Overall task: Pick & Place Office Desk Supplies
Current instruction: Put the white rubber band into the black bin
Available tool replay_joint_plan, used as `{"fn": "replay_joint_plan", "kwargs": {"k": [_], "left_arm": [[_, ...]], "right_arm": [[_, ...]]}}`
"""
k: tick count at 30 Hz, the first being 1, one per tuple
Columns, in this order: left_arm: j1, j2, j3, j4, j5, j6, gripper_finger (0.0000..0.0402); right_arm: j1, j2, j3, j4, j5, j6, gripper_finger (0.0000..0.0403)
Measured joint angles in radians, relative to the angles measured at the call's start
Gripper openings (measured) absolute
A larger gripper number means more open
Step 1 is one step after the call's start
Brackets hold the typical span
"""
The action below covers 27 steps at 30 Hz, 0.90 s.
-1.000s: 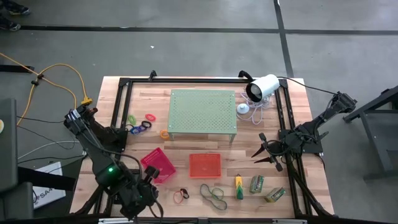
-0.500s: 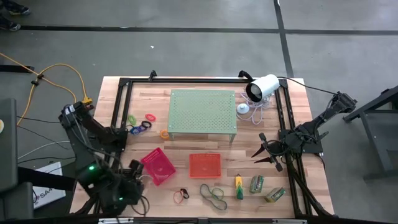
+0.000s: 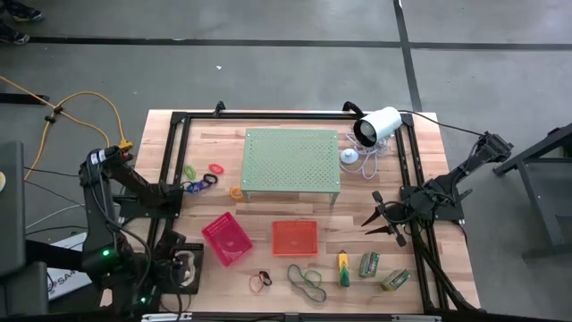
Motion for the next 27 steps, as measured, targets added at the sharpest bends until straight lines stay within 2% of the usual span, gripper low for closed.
{"fn": "replay_joint_plan", "kwargs": {"k": [12,18,27], "left_arm": [[-0.056,-0.135,-0.287,0.195,-0.001,-0.116,0.0001],[-0.062,-0.187,-0.415,0.296,0.034,-0.135,0.0001],[-0.076,-0.196,-0.497,0.361,0.058,-0.14,0.0001]], "right_arm": [[0.0,0.0,0.0,0.0,0.0,0.0,0.0106],[0.0,0.0,0.0,0.0,0.0,0.0,0.0106],[0.0,0.0,0.0,0.0,0.0,0.0,0.0106]]}}
